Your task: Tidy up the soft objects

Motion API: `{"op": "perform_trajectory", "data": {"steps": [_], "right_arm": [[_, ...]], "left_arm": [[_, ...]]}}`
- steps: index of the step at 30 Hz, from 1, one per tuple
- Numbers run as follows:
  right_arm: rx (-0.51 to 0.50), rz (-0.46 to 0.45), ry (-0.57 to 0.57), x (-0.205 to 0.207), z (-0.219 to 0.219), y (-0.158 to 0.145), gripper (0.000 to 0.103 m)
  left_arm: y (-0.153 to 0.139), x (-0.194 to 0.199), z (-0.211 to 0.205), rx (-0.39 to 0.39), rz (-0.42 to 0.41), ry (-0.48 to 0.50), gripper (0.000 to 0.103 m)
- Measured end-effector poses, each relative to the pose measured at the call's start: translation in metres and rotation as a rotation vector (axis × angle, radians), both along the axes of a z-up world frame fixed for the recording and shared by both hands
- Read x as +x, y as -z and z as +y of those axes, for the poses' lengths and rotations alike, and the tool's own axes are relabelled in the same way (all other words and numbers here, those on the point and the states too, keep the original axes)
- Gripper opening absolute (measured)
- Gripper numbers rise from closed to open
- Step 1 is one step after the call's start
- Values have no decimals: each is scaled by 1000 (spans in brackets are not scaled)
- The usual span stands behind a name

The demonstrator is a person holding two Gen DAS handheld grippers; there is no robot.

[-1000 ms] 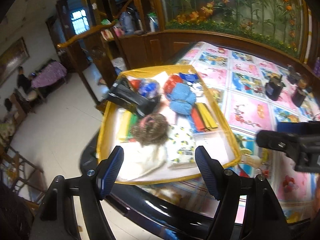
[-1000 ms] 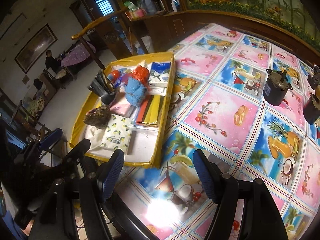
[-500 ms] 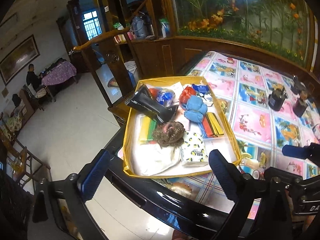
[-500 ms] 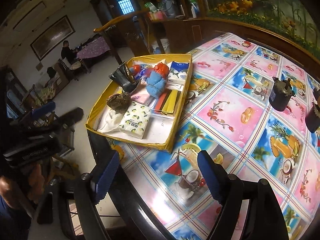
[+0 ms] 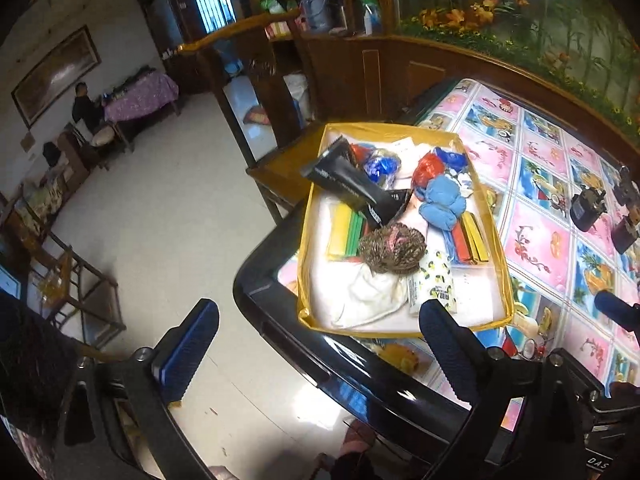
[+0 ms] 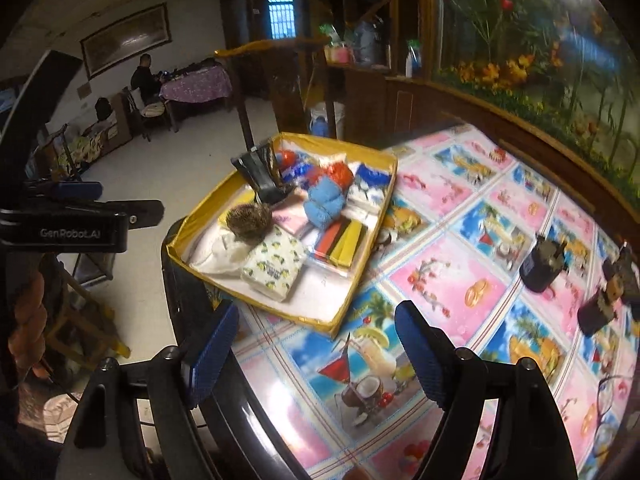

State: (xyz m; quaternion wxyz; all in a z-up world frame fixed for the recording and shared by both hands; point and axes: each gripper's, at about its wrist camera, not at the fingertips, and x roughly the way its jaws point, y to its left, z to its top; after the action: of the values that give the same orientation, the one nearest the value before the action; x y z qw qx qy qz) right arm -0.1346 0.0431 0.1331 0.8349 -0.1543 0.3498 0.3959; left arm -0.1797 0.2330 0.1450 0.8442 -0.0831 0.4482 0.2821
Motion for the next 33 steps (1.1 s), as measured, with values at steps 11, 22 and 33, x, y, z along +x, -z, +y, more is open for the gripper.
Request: {"op": "perform_trajectory", "data": {"steps": [11, 22, 33], "right_arm": [[-29, -22, -37, -9, 16, 3, 84], [-13, -2, -50, -9, 24, 5, 84], [-9, 2, -50, -9, 24, 6, 84]], "left_arm": [[-7, -26, 32, 112, -130, -176, 101], [1, -29, 32, 107, -137, -154, 101], [5, -25, 14, 110, -118, -93, 101]]}}
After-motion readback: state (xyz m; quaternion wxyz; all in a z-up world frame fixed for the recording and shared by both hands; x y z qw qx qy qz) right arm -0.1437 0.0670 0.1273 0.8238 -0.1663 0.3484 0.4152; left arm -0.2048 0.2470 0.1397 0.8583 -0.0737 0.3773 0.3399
